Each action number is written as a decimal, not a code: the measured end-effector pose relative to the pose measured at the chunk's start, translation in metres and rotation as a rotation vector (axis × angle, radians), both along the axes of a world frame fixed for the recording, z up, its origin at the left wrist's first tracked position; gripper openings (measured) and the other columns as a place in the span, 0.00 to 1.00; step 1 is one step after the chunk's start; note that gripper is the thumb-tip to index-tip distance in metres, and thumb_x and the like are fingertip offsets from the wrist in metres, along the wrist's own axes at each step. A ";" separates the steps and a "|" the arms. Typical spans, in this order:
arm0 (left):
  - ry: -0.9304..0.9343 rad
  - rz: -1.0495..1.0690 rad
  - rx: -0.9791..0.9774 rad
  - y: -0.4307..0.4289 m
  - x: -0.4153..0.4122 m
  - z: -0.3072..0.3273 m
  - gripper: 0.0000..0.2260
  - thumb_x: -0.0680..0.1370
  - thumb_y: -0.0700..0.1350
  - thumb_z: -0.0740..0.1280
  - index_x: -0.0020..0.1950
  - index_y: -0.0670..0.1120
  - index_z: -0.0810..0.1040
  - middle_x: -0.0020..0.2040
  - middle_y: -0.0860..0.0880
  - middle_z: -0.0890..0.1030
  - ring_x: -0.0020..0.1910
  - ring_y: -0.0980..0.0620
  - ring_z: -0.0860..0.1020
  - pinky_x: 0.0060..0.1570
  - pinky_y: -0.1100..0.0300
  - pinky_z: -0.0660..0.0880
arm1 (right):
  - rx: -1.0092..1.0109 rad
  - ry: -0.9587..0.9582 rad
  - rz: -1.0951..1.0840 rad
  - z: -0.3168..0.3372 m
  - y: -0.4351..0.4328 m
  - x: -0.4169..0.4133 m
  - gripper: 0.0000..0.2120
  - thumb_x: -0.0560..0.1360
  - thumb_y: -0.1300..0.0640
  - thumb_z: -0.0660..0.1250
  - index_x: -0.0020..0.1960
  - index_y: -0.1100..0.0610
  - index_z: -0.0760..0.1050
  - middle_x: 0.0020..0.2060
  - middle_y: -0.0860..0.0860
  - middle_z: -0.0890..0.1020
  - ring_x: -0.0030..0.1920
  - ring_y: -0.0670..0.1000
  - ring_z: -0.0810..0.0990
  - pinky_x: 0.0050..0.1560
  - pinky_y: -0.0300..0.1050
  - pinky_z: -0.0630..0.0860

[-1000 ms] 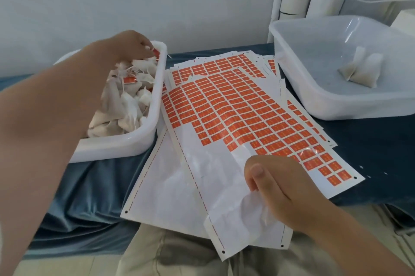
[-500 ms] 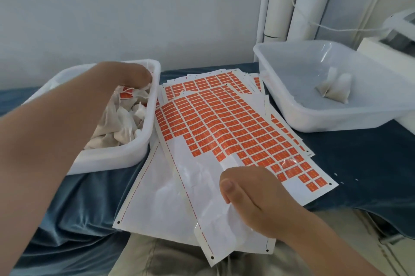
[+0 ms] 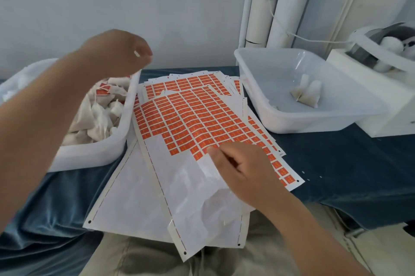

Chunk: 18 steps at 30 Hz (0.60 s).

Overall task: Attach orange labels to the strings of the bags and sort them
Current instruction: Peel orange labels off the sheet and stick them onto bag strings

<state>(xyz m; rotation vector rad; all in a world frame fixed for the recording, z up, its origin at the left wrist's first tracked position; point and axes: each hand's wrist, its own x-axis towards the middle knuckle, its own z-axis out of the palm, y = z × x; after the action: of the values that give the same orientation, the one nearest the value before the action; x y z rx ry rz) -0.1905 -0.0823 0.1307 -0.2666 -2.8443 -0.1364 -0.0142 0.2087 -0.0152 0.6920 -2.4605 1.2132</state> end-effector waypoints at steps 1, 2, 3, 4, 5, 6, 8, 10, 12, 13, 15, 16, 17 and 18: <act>0.004 -0.039 0.033 0.012 0.015 -0.002 0.10 0.83 0.55 0.64 0.60 0.57 0.83 0.57 0.55 0.85 0.51 0.51 0.78 0.53 0.51 0.76 | 0.010 0.001 -0.024 0.002 0.002 0.000 0.20 0.84 0.41 0.60 0.39 0.51 0.73 0.31 0.46 0.79 0.34 0.50 0.79 0.39 0.45 0.76; 0.002 -0.077 0.075 0.024 0.032 -0.005 0.10 0.83 0.56 0.64 0.59 0.58 0.83 0.54 0.56 0.85 0.49 0.52 0.79 0.51 0.53 0.76 | 0.015 -0.002 -0.052 0.004 0.004 -0.001 0.19 0.84 0.40 0.61 0.40 0.51 0.75 0.34 0.45 0.82 0.36 0.49 0.81 0.41 0.43 0.77; -0.005 -0.111 0.109 0.036 0.048 -0.010 0.10 0.83 0.56 0.64 0.58 0.58 0.83 0.50 0.59 0.84 0.47 0.54 0.80 0.48 0.56 0.75 | 0.011 -0.010 -0.085 0.008 0.008 -0.003 0.16 0.83 0.40 0.62 0.43 0.49 0.76 0.38 0.43 0.83 0.40 0.46 0.83 0.43 0.40 0.79; -0.005 -0.137 0.140 0.047 0.065 -0.016 0.10 0.83 0.57 0.64 0.58 0.58 0.83 0.45 0.62 0.82 0.44 0.57 0.80 0.43 0.60 0.75 | -0.003 -0.023 -0.125 0.012 0.013 -0.006 0.13 0.83 0.39 0.63 0.47 0.46 0.77 0.43 0.40 0.84 0.44 0.44 0.85 0.45 0.37 0.81; -0.012 -0.157 0.168 0.058 0.081 -0.024 0.10 0.83 0.58 0.64 0.58 0.59 0.83 0.42 0.66 0.78 0.41 0.60 0.79 0.38 0.64 0.73 | -0.025 -0.039 -0.176 0.017 0.019 -0.011 0.10 0.83 0.39 0.63 0.51 0.44 0.76 0.47 0.38 0.84 0.48 0.41 0.84 0.46 0.34 0.81; -0.030 -0.173 0.203 0.066 0.096 -0.033 0.09 0.83 0.59 0.65 0.58 0.60 0.83 0.40 0.69 0.75 0.39 0.63 0.78 0.35 0.68 0.70 | -0.056 -0.051 -0.248 0.022 0.027 -0.016 0.07 0.83 0.39 0.63 0.54 0.41 0.75 0.50 0.35 0.82 0.51 0.38 0.83 0.44 0.32 0.81; -0.108 -0.205 0.284 0.078 0.120 -0.054 0.10 0.83 0.60 0.65 0.59 0.61 0.84 0.40 0.70 0.76 0.39 0.64 0.79 0.36 0.70 0.73 | -0.136 -0.051 -0.422 0.034 0.044 -0.029 0.04 0.84 0.41 0.63 0.57 0.37 0.71 0.52 0.33 0.79 0.52 0.33 0.80 0.41 0.30 0.77; -0.197 -0.210 0.346 0.088 0.136 -0.079 0.11 0.82 0.61 0.65 0.59 0.61 0.84 0.44 0.69 0.80 0.42 0.65 0.80 0.43 0.67 0.79 | -0.168 -0.016 -0.553 0.049 0.066 -0.046 0.04 0.83 0.44 0.64 0.58 0.39 0.72 0.51 0.33 0.78 0.50 0.34 0.79 0.43 0.32 0.72; -0.268 -0.180 0.399 0.097 0.145 -0.106 0.12 0.82 0.61 0.65 0.62 0.62 0.83 0.53 0.67 0.83 0.46 0.65 0.80 0.51 0.64 0.81 | -0.057 -0.037 -0.612 0.066 0.088 -0.069 0.05 0.83 0.48 0.65 0.58 0.44 0.77 0.51 0.39 0.80 0.50 0.41 0.80 0.47 0.36 0.71; -0.302 -0.149 0.418 0.101 0.150 -0.118 0.13 0.82 0.62 0.65 0.65 0.63 0.81 0.58 0.67 0.82 0.50 0.64 0.80 0.54 0.63 0.80 | 0.059 -0.080 -0.618 0.074 0.098 -0.083 0.06 0.83 0.49 0.66 0.57 0.47 0.80 0.51 0.43 0.82 0.50 0.45 0.80 0.49 0.40 0.72; -0.371 -0.105 0.409 0.110 0.159 -0.140 0.19 0.82 0.65 0.63 0.72 0.64 0.75 0.69 0.66 0.77 0.63 0.60 0.79 0.63 0.57 0.77 | 0.328 -0.216 -0.610 0.085 0.112 -0.115 0.09 0.83 0.52 0.66 0.56 0.53 0.84 0.53 0.50 0.85 0.52 0.52 0.81 0.54 0.46 0.74; -0.390 -0.108 0.376 0.113 0.162 -0.149 0.23 0.82 0.66 0.61 0.75 0.63 0.71 0.73 0.65 0.74 0.69 0.58 0.77 0.68 0.54 0.75 | 0.441 -0.315 -0.600 0.087 0.115 -0.130 0.10 0.83 0.53 0.67 0.57 0.56 0.84 0.55 0.52 0.85 0.54 0.55 0.81 0.57 0.48 0.74; -0.399 -0.115 0.344 0.116 0.165 -0.156 0.25 0.82 0.67 0.59 0.78 0.62 0.68 0.76 0.64 0.72 0.74 0.57 0.73 0.73 0.52 0.71 | 0.532 -0.421 -0.587 0.087 0.115 -0.143 0.11 0.82 0.53 0.68 0.58 0.57 0.85 0.57 0.54 0.85 0.56 0.56 0.81 0.59 0.49 0.74; -0.401 -0.117 0.326 0.117 0.166 -0.160 0.28 0.82 0.68 0.57 0.80 0.61 0.65 0.79 0.63 0.69 0.77 0.56 0.70 0.77 0.51 0.68 | 0.596 -0.517 -0.570 0.086 0.113 -0.154 0.12 0.81 0.51 0.69 0.59 0.58 0.84 0.57 0.55 0.84 0.57 0.57 0.80 0.61 0.51 0.75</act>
<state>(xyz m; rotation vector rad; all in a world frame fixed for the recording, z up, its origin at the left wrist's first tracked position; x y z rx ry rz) -0.0243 0.0350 -0.0296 -0.3704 -3.1274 -0.7466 -0.1680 0.3222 0.0713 -0.2642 -3.1547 0.4671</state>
